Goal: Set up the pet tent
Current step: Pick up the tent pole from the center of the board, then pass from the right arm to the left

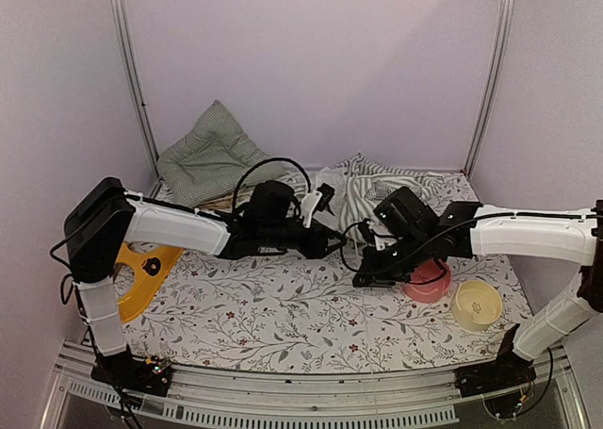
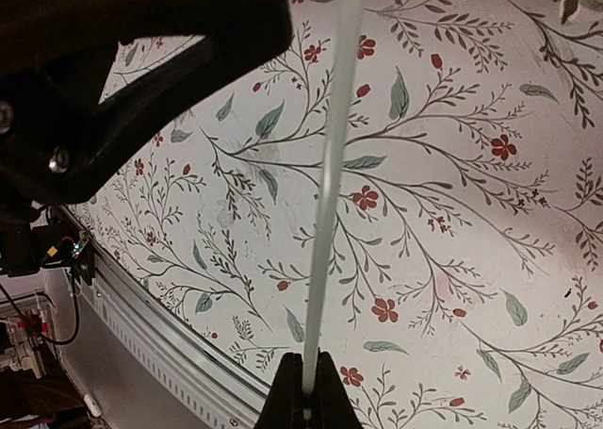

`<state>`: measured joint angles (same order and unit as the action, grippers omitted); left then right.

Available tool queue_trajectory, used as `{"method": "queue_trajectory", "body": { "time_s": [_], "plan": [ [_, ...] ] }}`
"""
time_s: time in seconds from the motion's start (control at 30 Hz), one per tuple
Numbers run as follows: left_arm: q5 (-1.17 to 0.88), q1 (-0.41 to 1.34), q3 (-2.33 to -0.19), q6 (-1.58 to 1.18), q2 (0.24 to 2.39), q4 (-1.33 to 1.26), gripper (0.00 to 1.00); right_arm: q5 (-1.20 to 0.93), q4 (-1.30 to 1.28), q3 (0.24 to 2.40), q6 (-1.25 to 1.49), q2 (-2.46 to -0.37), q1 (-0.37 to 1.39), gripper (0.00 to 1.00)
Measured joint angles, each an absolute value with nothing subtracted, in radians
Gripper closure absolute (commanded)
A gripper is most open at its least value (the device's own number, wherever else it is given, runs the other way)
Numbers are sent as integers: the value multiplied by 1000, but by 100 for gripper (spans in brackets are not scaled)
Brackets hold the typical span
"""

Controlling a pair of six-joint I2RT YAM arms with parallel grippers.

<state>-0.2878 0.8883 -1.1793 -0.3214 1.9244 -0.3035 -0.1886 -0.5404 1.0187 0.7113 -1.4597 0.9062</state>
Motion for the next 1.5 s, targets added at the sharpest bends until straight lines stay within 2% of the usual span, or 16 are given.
{"method": "queue_trajectory", "body": {
  "time_s": [0.23,0.53,0.73,0.9,1.23,1.4,1.5],
  "plan": [
    [-273,887,-1108,-345,1793,-321,53,-189,-542,1092,677,-1505,900,100],
    [-249,885,-836,-397,1573,-340,62,-193,-529,1238,641,-1591,851,100],
    [-274,890,-735,-429,1450,-366,59,-216,-504,1353,615,-1679,815,100],
    [-282,912,-706,-464,1454,-377,54,-244,-489,1449,609,-1760,792,100],
    [-284,992,-705,-520,1571,-377,54,-288,-466,1607,610,-1866,757,100],
    [-285,1018,-712,-541,1597,-377,61,-295,-462,1646,612,-1892,744,100],
    [-284,1026,-712,-553,1605,-377,72,-299,-461,1654,612,-1902,739,100]
  ]
}}
